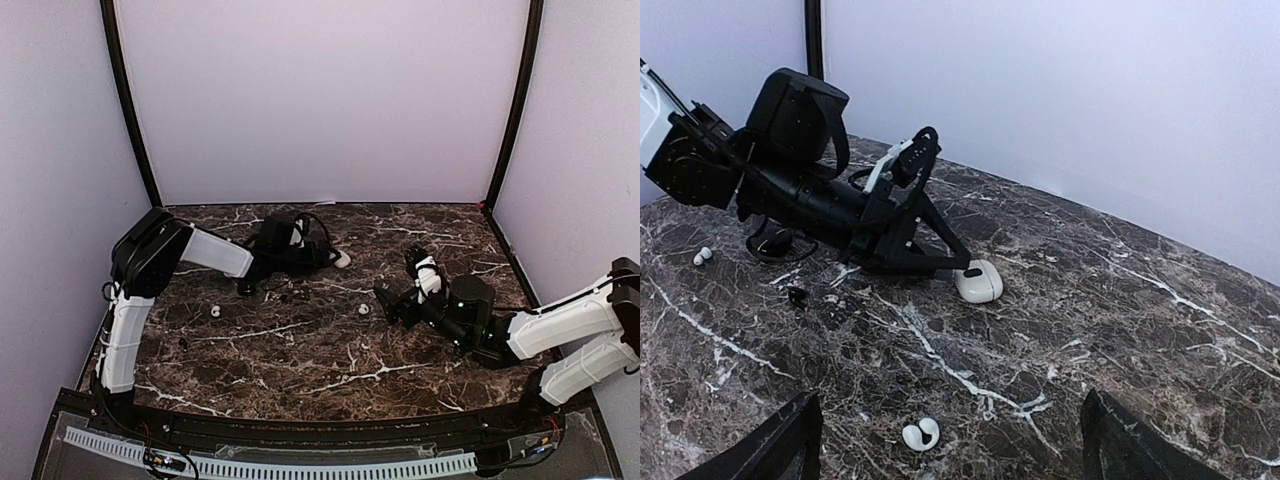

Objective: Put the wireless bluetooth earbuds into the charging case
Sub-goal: Place the charging case with the earbuds at the center of the board, then pick up the charging case from the center of the board.

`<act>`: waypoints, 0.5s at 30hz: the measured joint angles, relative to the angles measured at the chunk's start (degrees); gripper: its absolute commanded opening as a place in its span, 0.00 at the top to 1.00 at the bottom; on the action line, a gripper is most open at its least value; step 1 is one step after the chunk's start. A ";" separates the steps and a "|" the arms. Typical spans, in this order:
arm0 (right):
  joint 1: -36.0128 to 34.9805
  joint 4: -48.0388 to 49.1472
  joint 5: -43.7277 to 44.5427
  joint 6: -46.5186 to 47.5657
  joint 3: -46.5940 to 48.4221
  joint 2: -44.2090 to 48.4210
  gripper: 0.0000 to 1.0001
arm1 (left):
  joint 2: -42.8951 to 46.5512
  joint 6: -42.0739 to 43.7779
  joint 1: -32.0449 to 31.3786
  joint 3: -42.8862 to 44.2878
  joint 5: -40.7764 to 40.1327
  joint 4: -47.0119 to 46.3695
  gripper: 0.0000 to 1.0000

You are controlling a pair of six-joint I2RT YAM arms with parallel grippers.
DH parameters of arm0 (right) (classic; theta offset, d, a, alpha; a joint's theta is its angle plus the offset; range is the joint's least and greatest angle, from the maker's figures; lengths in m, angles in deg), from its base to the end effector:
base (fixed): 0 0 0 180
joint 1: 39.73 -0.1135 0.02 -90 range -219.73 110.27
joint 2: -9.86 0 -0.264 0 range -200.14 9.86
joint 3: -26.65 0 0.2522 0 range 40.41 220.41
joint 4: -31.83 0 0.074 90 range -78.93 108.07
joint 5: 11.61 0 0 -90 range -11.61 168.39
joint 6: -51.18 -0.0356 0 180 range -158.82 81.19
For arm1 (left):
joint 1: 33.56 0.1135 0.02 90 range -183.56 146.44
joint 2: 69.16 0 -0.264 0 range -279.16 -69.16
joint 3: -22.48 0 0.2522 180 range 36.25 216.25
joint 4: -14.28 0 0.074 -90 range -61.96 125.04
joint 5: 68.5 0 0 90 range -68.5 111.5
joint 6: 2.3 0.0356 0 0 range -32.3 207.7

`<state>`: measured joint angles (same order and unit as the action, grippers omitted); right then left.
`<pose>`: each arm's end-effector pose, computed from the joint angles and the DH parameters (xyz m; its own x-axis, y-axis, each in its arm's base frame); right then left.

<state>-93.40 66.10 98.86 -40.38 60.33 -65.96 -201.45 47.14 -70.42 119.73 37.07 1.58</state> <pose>0.1574 0.1930 0.1855 -0.0960 -0.0876 -0.9915 -0.5471 0.8368 -0.0209 0.3978 -0.3102 0.1228 -0.7360 -0.2311 -0.6364 0.3922 0.6207 -0.6790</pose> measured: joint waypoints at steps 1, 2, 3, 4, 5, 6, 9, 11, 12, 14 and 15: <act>0.00 0.00 -0.02 0.02 0.00 0.02 0.11 | 1.33 0.22 0.00 -1.29 -0.85 0.70 0.16; 0.00 -0.02 -0.02 0.02 0.00 0.00 0.11 | 2.80 0.48 0.00 -2.78 -1.84 1.51 0.16; 0.00 -0.02 -0.02 0.02 0.00 0.00 0.11 | 4.46 1.01 0.00 -4.44 -2.73 2.25 0.16; 0.00 -0.02 -0.02 0.02 0.00 0.00 0.11 | 6.29 1.51 0.00 -6.25 -3.67 2.89 0.16; 0.00 -0.02 0.00 0.02 0.00 0.00 0.11 | 8.17 2.05 0.00 -7.98 -4.52 3.39 0.16; 0.00 -0.04 0.04 0.00 0.00 0.00 0.11 | 10.38 2.75 0.00 -10.03 -5.51 3.76 0.16; 0.00 -0.09 0.11 0.00 0.00 -0.07 0.10 | 17.84 5.18 0.00 -15.74 -8.63 5.40 0.17; 0.00 -0.17 0.15 0.00 0.00 -0.09 0.10 | 23.30 6.97 0.00 -19.28 -11.50 6.73 0.17; 0.00 -0.22 0.15 0.00 0.00 -0.09 0.10 | 26.12 7.87 0.00 -21.09 -12.81 7.39 0.16; 0.00 -0.31 0.17 0.00 0.00 -0.09 0.10 | 31.76 9.55 0.00 -24.26 -16.02 9.94 0.15; 0.00 -0.33 0.17 0.00 0.00 -0.09 0.10 | 34.36 10.29 0.00 -25.53 -17.77 11.74 0.15</act>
<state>-93.40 65.78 99.03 -40.38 60.33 -66.04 -167.09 57.44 -70.42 94.20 19.30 13.32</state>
